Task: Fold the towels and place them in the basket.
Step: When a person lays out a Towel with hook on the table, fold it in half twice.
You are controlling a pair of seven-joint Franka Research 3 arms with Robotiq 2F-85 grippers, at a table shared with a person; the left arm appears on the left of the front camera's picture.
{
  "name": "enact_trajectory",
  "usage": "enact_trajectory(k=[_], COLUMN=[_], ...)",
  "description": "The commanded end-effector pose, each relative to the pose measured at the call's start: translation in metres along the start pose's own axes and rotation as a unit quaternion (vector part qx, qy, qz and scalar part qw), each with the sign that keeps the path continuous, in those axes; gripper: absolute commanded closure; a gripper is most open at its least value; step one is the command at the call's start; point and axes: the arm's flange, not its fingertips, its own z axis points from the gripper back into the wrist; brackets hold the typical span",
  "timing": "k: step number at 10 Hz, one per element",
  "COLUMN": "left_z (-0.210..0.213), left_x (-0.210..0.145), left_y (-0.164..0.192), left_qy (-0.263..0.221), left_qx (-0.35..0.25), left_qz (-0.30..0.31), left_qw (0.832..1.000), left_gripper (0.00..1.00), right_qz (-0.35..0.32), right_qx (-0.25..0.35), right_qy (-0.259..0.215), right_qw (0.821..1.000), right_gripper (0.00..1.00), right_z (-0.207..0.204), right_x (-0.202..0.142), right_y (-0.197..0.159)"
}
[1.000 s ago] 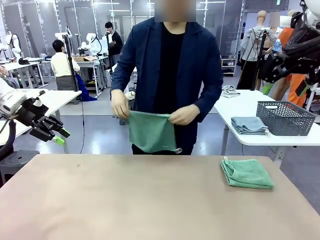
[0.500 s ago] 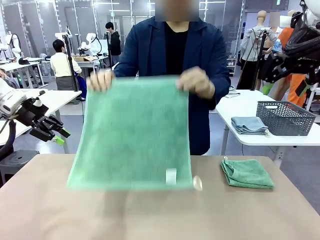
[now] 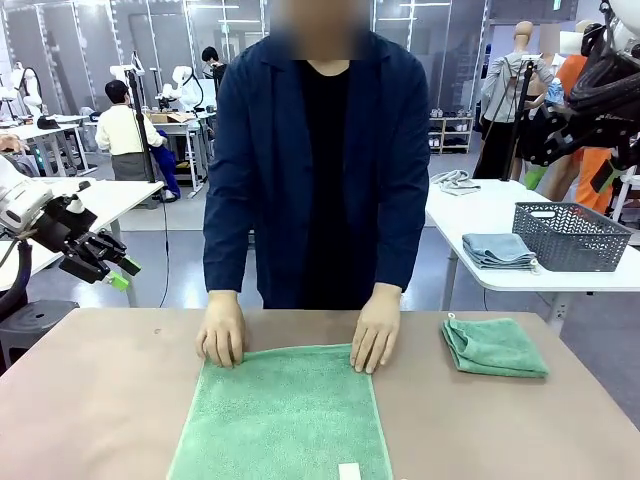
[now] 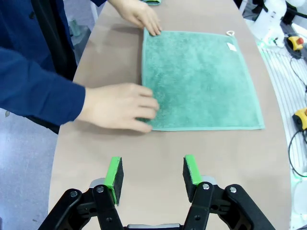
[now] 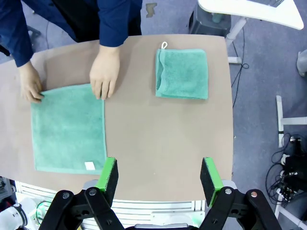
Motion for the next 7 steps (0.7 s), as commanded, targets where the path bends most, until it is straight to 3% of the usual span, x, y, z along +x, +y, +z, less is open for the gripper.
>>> enact_trajectory(k=[1, 7], left_z=[0.0007, 0.0007], left_x=[0.0017, 0.0017], left_y=[-0.0008, -0.0008], left_qy=[0.003, 0.003], left_qx=[0.003, 0.003], left_qz=[0.000, 0.000], left_qw=[1.000, 1.000], left_gripper=[0.36, 0.36], right_qz=[-0.005, -0.005], right_qx=[-0.006, -0.006], right_qy=[-0.002, -0.002], right_qw=[1.000, 1.000], right_gripper=[0.14, 0.14], right_z=[0.0010, 0.0010], right_x=[0.0035, 0.0035], right_y=[0.0020, 0.0020])
